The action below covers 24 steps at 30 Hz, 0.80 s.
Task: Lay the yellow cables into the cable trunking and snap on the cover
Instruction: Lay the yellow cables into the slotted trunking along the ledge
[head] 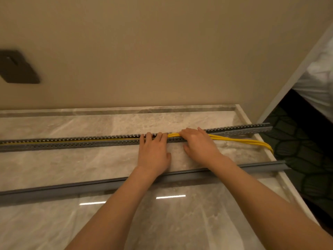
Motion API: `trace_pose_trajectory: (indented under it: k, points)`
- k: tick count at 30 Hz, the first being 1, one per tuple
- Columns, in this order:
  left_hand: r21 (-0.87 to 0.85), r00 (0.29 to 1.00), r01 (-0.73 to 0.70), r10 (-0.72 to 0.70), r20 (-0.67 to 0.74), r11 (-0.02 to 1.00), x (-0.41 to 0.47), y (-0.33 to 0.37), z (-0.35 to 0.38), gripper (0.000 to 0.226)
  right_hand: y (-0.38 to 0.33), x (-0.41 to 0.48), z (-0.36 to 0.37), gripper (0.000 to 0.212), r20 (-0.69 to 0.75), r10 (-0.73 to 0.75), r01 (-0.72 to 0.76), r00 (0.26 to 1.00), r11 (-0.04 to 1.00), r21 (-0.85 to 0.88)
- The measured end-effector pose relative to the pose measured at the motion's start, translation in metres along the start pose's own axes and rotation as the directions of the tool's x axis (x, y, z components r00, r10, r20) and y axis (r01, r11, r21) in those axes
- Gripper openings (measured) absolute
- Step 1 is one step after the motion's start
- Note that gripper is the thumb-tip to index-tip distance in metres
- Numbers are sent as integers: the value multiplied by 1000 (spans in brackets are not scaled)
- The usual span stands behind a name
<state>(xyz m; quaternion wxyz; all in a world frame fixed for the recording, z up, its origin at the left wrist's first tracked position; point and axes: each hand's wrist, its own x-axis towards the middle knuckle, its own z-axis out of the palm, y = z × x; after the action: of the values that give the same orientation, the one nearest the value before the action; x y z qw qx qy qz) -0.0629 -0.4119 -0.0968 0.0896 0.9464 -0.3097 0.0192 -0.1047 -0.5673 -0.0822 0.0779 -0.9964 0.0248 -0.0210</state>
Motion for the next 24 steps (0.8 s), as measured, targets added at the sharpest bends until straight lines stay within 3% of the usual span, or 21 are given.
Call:
trace_pose_trajectory:
  k: [10,24]
  points:
    - [-40,993,-47,43,-108,998,-7,-6,14,62,-2,-4,6,53,-17,14,-14,1000,1000,-18]
    - [-123,998,69,-68,10,990,-1,-1,5,62,6,-5,4,57,-43,-106,105,993,994,-21]
